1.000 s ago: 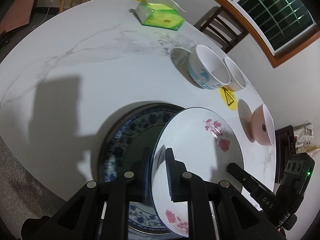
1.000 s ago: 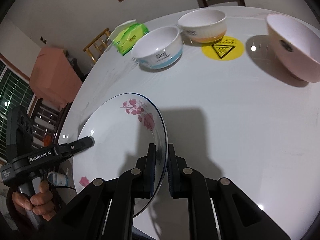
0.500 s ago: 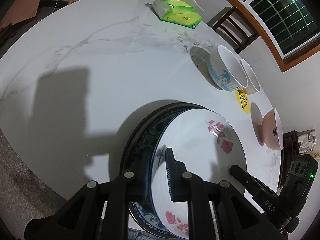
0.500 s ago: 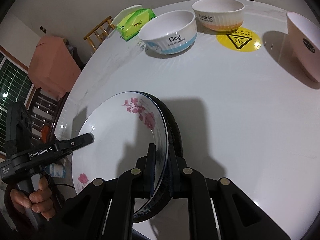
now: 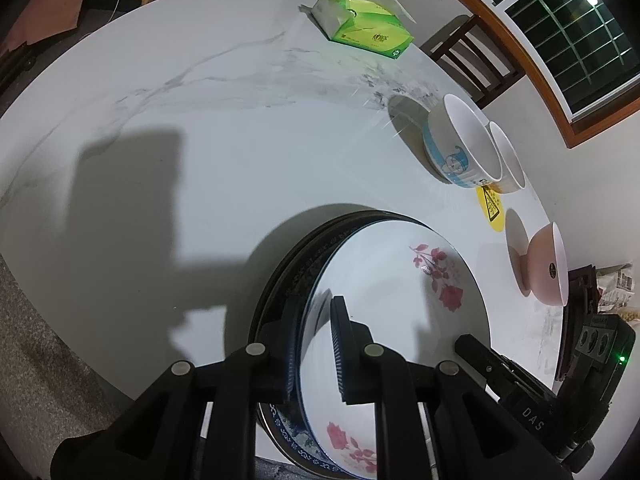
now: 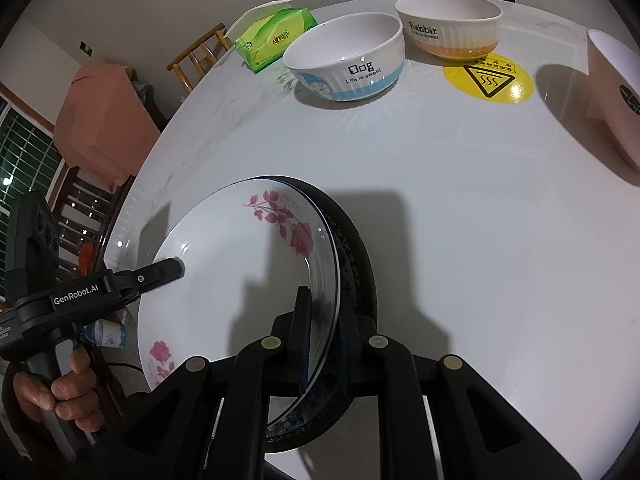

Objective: Organize plates and bowls
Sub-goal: 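Lower the pink-flowered plate onto the blue-and-white stack and open the right gripper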

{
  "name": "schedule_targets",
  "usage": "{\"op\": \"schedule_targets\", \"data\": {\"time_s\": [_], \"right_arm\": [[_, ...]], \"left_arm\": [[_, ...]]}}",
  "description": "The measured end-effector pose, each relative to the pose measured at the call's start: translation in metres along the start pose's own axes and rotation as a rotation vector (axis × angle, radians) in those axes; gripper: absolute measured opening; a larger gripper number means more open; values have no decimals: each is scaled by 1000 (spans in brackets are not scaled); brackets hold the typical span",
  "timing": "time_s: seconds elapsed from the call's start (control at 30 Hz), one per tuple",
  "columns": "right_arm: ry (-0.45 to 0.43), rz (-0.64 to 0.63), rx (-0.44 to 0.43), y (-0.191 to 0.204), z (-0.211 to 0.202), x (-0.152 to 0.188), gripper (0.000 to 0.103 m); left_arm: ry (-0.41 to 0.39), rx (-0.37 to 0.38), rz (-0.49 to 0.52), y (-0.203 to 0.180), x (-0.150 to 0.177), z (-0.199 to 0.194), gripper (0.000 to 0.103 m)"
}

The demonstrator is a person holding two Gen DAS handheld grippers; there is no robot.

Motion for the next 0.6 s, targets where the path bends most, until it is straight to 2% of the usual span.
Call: {"op": "schedule_targets", "data": {"time_s": [0.6], "right_arm": [[0, -89, 87, 19, 0, 3, 25]], "left_arm": [[-10, -103, 57, -11, 2, -1, 17]]}}
Point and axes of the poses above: each gripper's, at about its wrist camera, not at the fingertips, and z roughly the way its jaws point, y to its left, x to its underside, the point moved 2 cm from there along z, roughly the way its jaws point, and after that the axes turned 3 degrees about z, right-handed, at the moved point
